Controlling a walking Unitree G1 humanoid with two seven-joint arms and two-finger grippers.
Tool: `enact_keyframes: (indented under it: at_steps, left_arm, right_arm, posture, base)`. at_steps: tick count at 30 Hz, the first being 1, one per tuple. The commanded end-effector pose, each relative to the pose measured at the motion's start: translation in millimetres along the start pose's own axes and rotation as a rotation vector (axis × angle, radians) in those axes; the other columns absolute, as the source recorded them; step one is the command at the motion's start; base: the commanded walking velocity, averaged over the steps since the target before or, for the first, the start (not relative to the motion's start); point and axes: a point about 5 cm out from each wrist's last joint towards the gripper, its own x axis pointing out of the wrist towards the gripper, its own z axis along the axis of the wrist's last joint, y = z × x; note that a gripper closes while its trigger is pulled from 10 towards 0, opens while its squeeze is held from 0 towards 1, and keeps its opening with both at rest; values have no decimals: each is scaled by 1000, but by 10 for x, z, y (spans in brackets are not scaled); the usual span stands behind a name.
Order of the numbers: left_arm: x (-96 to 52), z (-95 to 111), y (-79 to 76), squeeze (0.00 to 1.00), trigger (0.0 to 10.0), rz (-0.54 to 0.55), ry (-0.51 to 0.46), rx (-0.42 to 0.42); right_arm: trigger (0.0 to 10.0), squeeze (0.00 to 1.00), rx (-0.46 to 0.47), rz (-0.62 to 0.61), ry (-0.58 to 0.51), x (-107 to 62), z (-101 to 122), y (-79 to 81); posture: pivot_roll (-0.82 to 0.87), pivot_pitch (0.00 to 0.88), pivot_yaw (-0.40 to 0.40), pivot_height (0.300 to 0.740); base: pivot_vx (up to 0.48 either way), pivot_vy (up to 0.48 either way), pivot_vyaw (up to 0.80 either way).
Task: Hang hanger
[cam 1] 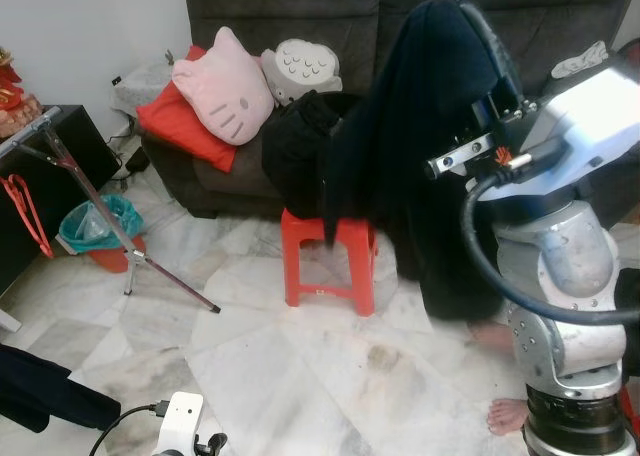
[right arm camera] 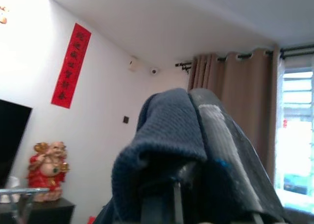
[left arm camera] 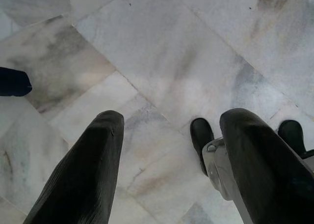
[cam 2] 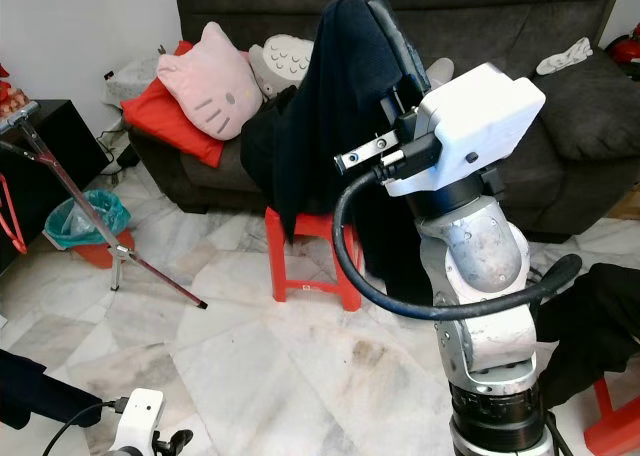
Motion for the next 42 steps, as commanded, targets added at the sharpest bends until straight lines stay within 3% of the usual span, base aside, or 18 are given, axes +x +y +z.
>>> enact_keyframes:
  at_steps: [1, 5, 8, 10, 12, 13, 15, 18, 19, 23, 31, 34, 42]
  left_arm:
    - [-14, -18, 50, 0, 10000, 12, 10, 10]
    - [-12, -14, 48, 0, 10000, 11, 10, 8]
    - [-11, -15, 45, 0, 10000, 8, 16, 19]
    - [-10, -20, 46, 0, 10000, 14, 20, 18]
    - [-12, -23, 52, 0, 10000, 27, 18, 6]
    - [-12, -23, 52, 0, 10000, 28, 18, 5]
    - [-12, -25, 56, 0, 10000, 32, 22, 16]
    - [-12, -24, 57, 0, 10000, 33, 22, 16]
    - [-12, -22, 58, 0, 10000, 33, 20, 21]
    - [-11, -14, 52, 0, 10000, 26, 14, 32]
    - [-8, 29, 37, 0, 10000, -9, -16, 77]
    - [-7, 44, 26, 0, 10000, -26, -26, 92]
    - [-1, 76, -53, 0, 10000, -145, -27, 212]
  right_arm:
    - [10000, 0, 28, 59, -96, 84, 228, 56]
    - [10000, 0, 92, 78, -81, 80, 217, 70]
    - [10000, 0, 81, 49, 95, -78, -100, 40]
    - [10000, 0, 34, 13, 252, -233, -401, 13]
    - [10000, 0, 63, 16, 370, -399, -626, 43]
    - [10000, 0, 71, 17, 377, -410, -637, 46]
    - [10000, 0, 68, 4, 521, -634, -915, 83]
    - [10000, 0, 66, -13, 591, -745, -1039, 89]
    - [10000, 0, 64, -49, 725, -959, -1253, 96]
    - [10000, 0, 58, -51, 899, -1283, -1514, 142]
    - [10000, 0, 101, 21, 1058, -1596, -1796, 193]
    - [10000, 0, 116, 36, 1068, -1602, -1820, 180]
    - [10000, 0, 88, 228, 1123, -1631, -1859, 138]
  posture:
    - [-91, 0, 115, 740]
    - [-95, 0, 116, 740]
    - [-90, 0, 114, 740]
    - [-82, 0, 111, 740]
    - [-79, 0, 109, 740]
    - [-79, 0, 109, 740]
    - [-65, 0, 110, 740]
    - [-63, 0, 108, 740]
    - [-60, 0, 108, 740]
    - [-57, 0, 108, 740]
    - [-54, 0, 109, 740]
    - [-54, 0, 109, 740]
    - [-45, 0, 113, 740]
  base:
    - [0, 0, 0]
    - [0, 0, 0]
    - [0, 0, 0]
    - [0, 0, 0]
    - [0, 0, 0]
    - [0, 0, 0]
    - [0, 0, 0]
    - [0, 0, 0]
    - [0, 0, 0]
    - [0, 0, 0]
    - [0, 0, 0]
    - [0, 0, 0]
    - [0, 0, 0]
